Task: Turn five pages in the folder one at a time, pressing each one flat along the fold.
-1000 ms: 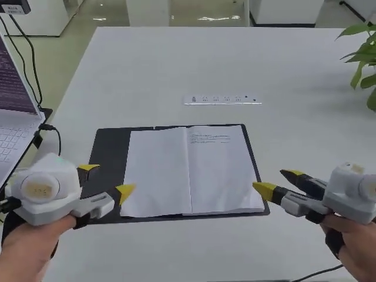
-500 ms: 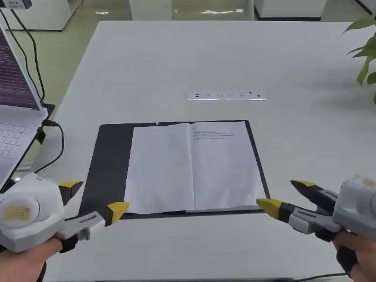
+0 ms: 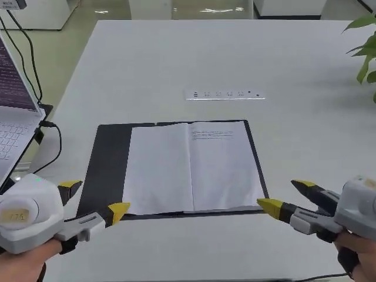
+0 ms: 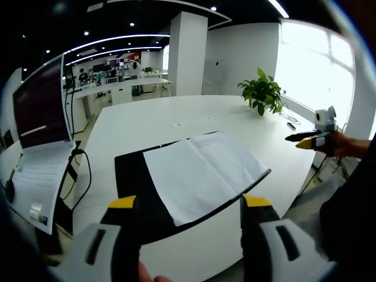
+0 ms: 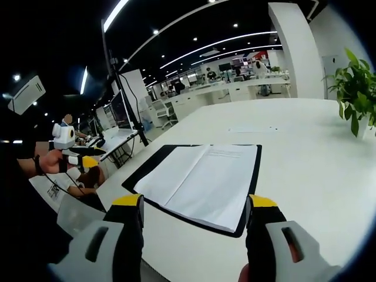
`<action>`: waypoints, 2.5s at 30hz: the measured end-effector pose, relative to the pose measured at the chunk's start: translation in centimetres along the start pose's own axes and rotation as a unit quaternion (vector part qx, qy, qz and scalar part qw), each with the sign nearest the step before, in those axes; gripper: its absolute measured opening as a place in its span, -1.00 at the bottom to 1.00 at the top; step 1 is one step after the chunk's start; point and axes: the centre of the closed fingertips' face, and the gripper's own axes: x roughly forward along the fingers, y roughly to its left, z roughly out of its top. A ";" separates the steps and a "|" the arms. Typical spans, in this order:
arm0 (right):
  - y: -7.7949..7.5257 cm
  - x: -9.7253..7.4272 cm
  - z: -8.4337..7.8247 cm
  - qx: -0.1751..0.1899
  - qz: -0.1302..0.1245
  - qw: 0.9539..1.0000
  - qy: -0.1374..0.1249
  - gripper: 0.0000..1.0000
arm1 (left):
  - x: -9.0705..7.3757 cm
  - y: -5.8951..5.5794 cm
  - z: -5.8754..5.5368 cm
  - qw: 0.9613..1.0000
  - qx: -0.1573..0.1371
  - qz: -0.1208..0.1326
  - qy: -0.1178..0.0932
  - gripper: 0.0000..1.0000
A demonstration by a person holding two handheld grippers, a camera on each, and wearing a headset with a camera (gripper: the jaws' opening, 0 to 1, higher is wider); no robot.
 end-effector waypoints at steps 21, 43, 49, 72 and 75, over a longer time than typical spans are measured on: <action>-1.1 -2.0 -1.5 0.012 -0.011 1.000 0.007 0.40 | 4.3 -3.5 2.8 0.998 0.037 -0.048 0.006 0.38; -1.5 -2.8 -2.3 0.018 -0.004 1.000 0.014 0.38 | 10.7 -9.5 5.9 0.988 0.095 -0.123 0.017 0.39; -1.5 -2.6 -2.4 0.021 0.001 1.000 0.014 0.38 | 12.6 -11.5 6.2 0.984 0.106 -0.141 0.023 0.37; -2.2 -2.3 -3.7 0.026 0.018 0.999 0.034 0.38 | 19.7 -17.4 4.0 0.965 0.146 -0.206 0.071 0.35; -2.3 -2.4 -3.9 0.028 0.018 0.999 0.035 0.38 | 21.0 -18.2 3.4 0.962 0.148 -0.215 0.079 0.35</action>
